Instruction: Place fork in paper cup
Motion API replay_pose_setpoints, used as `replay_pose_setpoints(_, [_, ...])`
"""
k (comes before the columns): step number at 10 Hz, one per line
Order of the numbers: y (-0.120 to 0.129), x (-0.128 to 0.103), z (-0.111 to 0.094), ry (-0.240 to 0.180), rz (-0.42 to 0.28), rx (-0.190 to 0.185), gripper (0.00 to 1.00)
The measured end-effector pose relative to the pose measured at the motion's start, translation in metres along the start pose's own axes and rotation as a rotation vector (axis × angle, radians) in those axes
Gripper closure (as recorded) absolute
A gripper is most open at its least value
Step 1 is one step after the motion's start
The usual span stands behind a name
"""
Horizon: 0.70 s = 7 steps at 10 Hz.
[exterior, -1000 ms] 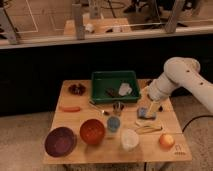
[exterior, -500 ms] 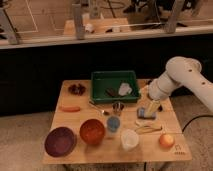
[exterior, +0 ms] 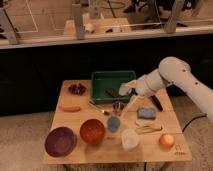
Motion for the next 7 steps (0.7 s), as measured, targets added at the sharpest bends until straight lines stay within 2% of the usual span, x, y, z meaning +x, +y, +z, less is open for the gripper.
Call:
replay_pose_setpoints(2, [-0.005, -0.03, 0.029, 0.047, 0.004, 0.043, 0.2])
replay_pose_setpoints(3, [-0.007, -0.037, 0.037, 0.062, 0.004, 0.06, 0.2])
replay_pose_setpoints(5, [-0.008, -0.044, 0.045, 0.077, 0.004, 0.077, 0.2])
replay_pose_setpoints(7, [-0.008, -0.044, 0.044, 0.077, 0.005, 0.077, 0.2])
